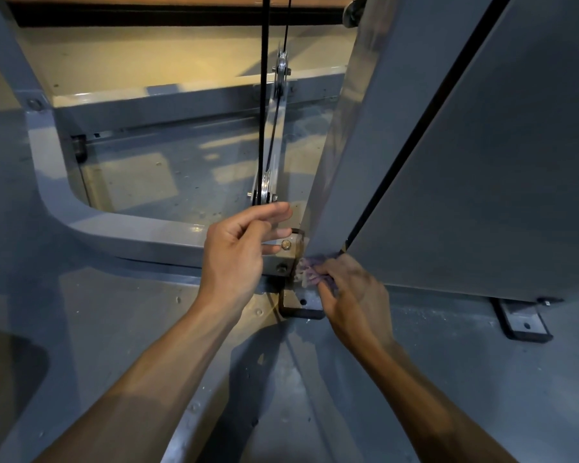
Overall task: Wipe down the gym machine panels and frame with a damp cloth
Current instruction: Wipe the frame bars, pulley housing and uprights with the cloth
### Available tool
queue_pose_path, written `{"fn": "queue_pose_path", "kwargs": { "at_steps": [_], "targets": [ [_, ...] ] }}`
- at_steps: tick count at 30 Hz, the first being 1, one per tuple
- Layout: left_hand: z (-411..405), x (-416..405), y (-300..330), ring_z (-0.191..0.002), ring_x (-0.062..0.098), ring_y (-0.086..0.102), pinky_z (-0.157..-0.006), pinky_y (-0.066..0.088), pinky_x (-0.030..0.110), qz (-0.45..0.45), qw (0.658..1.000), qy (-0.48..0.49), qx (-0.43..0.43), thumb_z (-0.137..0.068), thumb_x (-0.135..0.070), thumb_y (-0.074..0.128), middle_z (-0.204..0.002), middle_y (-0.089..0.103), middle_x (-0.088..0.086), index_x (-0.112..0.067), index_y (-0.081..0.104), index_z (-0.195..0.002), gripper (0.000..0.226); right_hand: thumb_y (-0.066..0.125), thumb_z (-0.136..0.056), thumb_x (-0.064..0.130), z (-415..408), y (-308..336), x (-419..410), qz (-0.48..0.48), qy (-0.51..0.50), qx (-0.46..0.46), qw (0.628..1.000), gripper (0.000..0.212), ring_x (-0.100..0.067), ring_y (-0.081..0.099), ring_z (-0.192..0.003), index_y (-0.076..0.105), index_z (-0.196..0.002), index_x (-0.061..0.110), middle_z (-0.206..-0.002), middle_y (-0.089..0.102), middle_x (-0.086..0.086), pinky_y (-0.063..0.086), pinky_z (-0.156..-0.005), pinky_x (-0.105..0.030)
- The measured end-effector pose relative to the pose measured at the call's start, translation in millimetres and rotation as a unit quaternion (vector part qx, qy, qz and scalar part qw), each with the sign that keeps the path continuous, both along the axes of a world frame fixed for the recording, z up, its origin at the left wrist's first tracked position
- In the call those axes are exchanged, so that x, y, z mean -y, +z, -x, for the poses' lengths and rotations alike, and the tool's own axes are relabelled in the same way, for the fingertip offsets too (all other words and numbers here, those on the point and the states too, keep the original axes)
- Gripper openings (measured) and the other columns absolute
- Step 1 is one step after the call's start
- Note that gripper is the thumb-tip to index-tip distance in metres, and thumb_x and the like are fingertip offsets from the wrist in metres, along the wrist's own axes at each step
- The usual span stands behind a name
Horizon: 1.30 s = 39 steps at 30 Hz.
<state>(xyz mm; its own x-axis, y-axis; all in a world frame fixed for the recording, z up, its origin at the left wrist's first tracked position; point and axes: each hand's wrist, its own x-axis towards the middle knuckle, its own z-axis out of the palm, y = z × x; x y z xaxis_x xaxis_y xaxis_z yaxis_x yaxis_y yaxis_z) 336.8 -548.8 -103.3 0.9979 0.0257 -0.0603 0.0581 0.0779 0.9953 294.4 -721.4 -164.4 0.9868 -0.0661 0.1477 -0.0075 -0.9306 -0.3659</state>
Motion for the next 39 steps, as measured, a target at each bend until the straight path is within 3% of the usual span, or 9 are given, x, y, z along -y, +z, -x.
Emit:
{"fn": "queue_pose_path", "kwargs": {
  "at_steps": [5, 10, 16, 20, 23, 30, 33, 37, 39],
  "targets": [
    [-1, -3, -1, -0.094, 0.013, 0.077, -0.082, 0.063, 0.031, -0.001, 1.0, -0.001, 0.001, -0.105, 0.0, 0.048, -0.105, 0.079, -0.011, -0.026, 0.077, -0.104, 0.039, 0.073, -0.09, 0.025, 23, -20, 22, 0.019, -0.006, 0.002, 1.0, 0.009, -0.011, 0.054, -0.058, 0.064, -0.09, 0.026, -0.087, 0.056, 0.009, 0.038, -0.048, -0.023],
    [-2, -7, -6, -0.094, 0.013, 0.077, -0.081, 0.063, 0.029, -0.003, 1.0, -0.003, 0.0, -0.104, 0.001, 0.048, -0.105, 0.08, -0.01, -0.024, 0.077, -0.105, 0.039, 0.077, -0.085, 0.012, 36, -24, 46, -0.021, -0.006, 0.074, 0.997, 0.02, -0.012, 0.063, -0.068, 0.068, -0.1, 0.023, -0.1, 0.065, 0.012, 0.053, -0.05, -0.034],
    [-3, -5, -13, -0.094, 0.014, 0.077, -0.081, 0.062, 0.03, -0.011, 1.0, -0.003, -0.006, -0.104, 0.0, 0.049, -0.106, 0.08, -0.008, -0.021, 0.078, -0.109, 0.035, 0.063, -0.093, 0.014, 20, -35, 32, -0.051, -0.02, 0.072, 0.996, 0.007, -0.015, 0.061, -0.071, 0.065, -0.098, 0.019, -0.102, 0.068, 0.005, 0.055, -0.058, -0.04],
    [-5, -11, -14, -0.093, 0.014, 0.077, -0.081, 0.063, 0.031, -0.015, 1.0, 0.001, -0.007, -0.104, 0.001, 0.048, -0.105, 0.08, -0.006, -0.02, 0.078, -0.108, 0.037, 0.063, -0.097, 0.016, 13, -36, 10, -0.069, -0.028, 0.033, 0.997, 0.021, 0.004, 0.053, -0.078, 0.069, -0.114, 0.026, -0.107, 0.069, 0.008, 0.039, -0.065, -0.004],
    [-5, -12, -15, -0.093, 0.013, 0.077, -0.082, 0.063, 0.031, -0.019, 1.0, 0.002, -0.009, -0.104, 0.002, 0.048, -0.105, 0.08, -0.007, -0.019, 0.078, -0.108, 0.037, 0.06, -0.1, 0.024, 4, -38, -15, -0.052, 0.016, 0.012, 0.998, 0.024, -0.001, 0.058, -0.082, 0.066, -0.121, 0.032, -0.114, 0.068, 0.012, 0.047, -0.071, -0.017],
    [-6, -19, -18, -0.094, 0.015, 0.077, -0.083, 0.062, 0.032, -0.009, 1.0, 0.011, -0.015, -0.104, 0.001, 0.047, -0.104, 0.08, -0.005, -0.015, 0.078, -0.11, 0.035, 0.062, -0.096, 0.013, 11, -33, -17, -0.028, 0.052, 0.024, 0.998, 0.027, -0.013, 0.062, -0.091, 0.063, -0.117, 0.029, -0.114, 0.066, 0.009, 0.056, -0.073, -0.033],
    [-5, -15, -21, -0.094, 0.016, 0.077, -0.08, 0.062, 0.029, -0.007, 1.0, 0.014, -0.019, -0.103, 0.001, 0.047, -0.103, 0.08, -0.003, -0.013, 0.078, -0.11, 0.035, 0.065, -0.094, 0.009, 10, -37, -14, -0.055, 0.033, 0.024, 0.998, 0.032, -0.011, 0.062, -0.092, 0.063, -0.118, 0.03, -0.116, 0.067, 0.01, 0.052, -0.072, -0.027],
    [-2, -11, -23, -0.094, 0.019, 0.078, -0.079, 0.063, 0.032, -0.009, 1.0, 0.005, -0.019, -0.103, 0.002, 0.047, -0.103, 0.08, -0.002, -0.014, 0.079, -0.107, 0.035, 0.063, -0.094, 0.011, 16, -47, -20, -0.033, 0.016, -0.003, 0.999, 0.015, -0.02, 0.065, -0.084, 0.067, -0.105, 0.021, -0.1, 0.07, 0.001, 0.045, -0.065, -0.028],
    [-4, -12, -25, -0.094, 0.019, 0.078, -0.081, 0.062, 0.034, -0.007, 1.0, 0.009, -0.021, -0.103, 0.002, 0.046, -0.102, 0.08, -0.002, -0.014, 0.078, -0.107, 0.036, 0.065, -0.095, 0.014, 16, -37, -23, -0.045, 0.021, 0.026, 0.998, 0.013, -0.015, 0.064, -0.08, 0.067, -0.104, 0.023, -0.098, 0.07, 0.005, 0.043, -0.063, -0.023]
  ]
}}
